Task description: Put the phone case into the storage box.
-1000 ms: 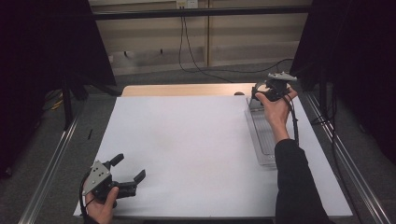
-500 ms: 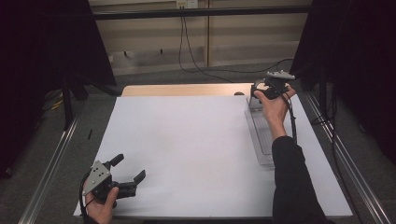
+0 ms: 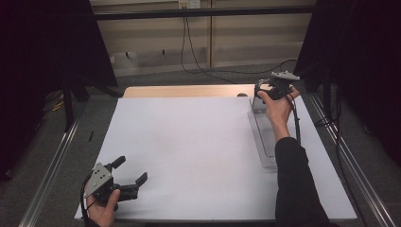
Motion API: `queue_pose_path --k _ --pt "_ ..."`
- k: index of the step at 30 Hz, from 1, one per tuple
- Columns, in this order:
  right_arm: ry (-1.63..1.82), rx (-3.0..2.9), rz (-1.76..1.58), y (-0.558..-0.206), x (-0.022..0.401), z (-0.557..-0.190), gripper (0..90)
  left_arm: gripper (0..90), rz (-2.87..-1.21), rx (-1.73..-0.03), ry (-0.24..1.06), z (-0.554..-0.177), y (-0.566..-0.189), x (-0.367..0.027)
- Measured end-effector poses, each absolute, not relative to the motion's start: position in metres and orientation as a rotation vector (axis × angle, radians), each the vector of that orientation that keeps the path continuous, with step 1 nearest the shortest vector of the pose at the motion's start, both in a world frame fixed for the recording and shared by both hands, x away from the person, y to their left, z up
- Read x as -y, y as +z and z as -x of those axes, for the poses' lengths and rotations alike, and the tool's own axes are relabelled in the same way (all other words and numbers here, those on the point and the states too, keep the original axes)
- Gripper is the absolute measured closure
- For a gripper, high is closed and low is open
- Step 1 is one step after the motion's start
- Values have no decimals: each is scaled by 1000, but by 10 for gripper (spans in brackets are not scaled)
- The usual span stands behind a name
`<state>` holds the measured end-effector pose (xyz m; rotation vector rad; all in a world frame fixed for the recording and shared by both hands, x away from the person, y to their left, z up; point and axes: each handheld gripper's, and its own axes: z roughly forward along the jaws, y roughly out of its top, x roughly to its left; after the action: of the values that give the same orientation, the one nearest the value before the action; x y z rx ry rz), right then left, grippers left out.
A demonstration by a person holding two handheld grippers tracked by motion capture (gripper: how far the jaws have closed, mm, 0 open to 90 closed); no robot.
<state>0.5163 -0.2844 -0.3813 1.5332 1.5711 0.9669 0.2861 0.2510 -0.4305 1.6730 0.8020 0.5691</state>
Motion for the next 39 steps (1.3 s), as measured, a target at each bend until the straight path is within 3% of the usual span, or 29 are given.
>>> queue_pose_path --k 39 --pt "1101 -1574 -1465 -378 291 -522 15 12 -1677 -792 567 -286 -430 -250"
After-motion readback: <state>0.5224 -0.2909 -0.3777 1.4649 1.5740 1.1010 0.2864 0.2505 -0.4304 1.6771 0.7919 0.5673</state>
